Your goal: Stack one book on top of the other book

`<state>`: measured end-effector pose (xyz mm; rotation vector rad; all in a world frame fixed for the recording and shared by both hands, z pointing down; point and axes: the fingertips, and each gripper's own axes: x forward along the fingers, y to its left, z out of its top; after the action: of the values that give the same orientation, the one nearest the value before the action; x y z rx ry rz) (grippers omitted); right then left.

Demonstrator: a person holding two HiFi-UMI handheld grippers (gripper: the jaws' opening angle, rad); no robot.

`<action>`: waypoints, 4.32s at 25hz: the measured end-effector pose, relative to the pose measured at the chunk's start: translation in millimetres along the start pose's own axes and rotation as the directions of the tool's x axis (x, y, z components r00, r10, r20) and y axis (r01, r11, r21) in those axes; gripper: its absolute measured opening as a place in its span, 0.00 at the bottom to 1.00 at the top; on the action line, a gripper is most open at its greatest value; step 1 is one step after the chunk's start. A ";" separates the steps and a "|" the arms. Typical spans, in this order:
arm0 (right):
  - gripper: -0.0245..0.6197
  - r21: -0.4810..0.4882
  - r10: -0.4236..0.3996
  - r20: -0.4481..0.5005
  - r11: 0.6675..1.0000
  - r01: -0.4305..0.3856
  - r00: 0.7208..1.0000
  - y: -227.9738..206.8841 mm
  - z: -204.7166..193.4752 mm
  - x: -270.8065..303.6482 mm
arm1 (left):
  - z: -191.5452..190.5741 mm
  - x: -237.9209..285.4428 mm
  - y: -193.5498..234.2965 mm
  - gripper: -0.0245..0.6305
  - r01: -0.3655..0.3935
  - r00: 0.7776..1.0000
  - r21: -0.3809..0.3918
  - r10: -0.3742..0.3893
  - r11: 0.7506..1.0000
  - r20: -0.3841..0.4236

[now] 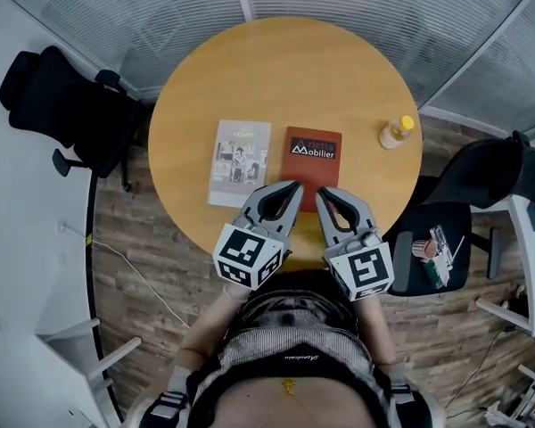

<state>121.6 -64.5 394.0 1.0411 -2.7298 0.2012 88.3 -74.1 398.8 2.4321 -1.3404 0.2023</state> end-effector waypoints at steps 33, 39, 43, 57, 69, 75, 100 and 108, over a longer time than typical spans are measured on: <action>0.08 0.091 -0.199 -0.179 0.972 0.218 0.963 -33.0 -73.5 31.4 | -56.4 31.4 59.6 0.07 0.041 0.984 0.009 -0.038 0.999 -0.172; 0.08 0.098 -0.215 -0.247 0.965 0.245 0.945 -45.0 -101.2 34.1 | -83.0 41.5 71.6 0.07 0.033 0.970 0.011 -0.029 0.999 -0.241; 0.08 0.110 -0.218 -0.286 0.960 0.258 0.933 -49.9 -116.8 35.9 | -99.7 45.5 75.3 0.07 0.027 0.960 0.024 -0.019 0.999 -0.279; 0.08 0.132 -0.178 -0.443 0.956 0.261 0.879 -62.1 -173.6 53.0 | -160.7 61.6 98.8 0.07 0.005 0.902 -0.013 -0.010 1.000 -0.432; 0.08 0.167 -0.155 -0.521 0.946 0.278 0.840 -74.4 -209.3 59.8 | -192.6 73.0 115.1 0.07 -0.023 0.857 -0.065 -0.013 0.998 -0.515; 0.08 0.201 -0.153 -0.545 0.931 0.306 0.824 -82.8 -223.2 60.2 | -201.1 77.1 121.6 0.07 -0.046 0.845 -0.102 -0.016 0.994 -0.534; 0.31 0.468 -0.004 -0.583 0.816 0.340 0.813 -101.2 -274.2 72.9 | -234.2 102.0 130.2 0.31 -0.149 0.769 -0.275 -0.063 0.950 -0.636; 0.31 0.556 0.062 -0.545 0.773 0.305 0.836 -100.3 -277.6 75.1 | -237.1 101.4 135.4 0.28 -0.173 0.753 -0.273 -0.051 0.946 -0.656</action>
<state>175.5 -130.9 686.4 1.0847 -2.0728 1.2531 40.1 -131.7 680.2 1.7769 -1.0184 0.7281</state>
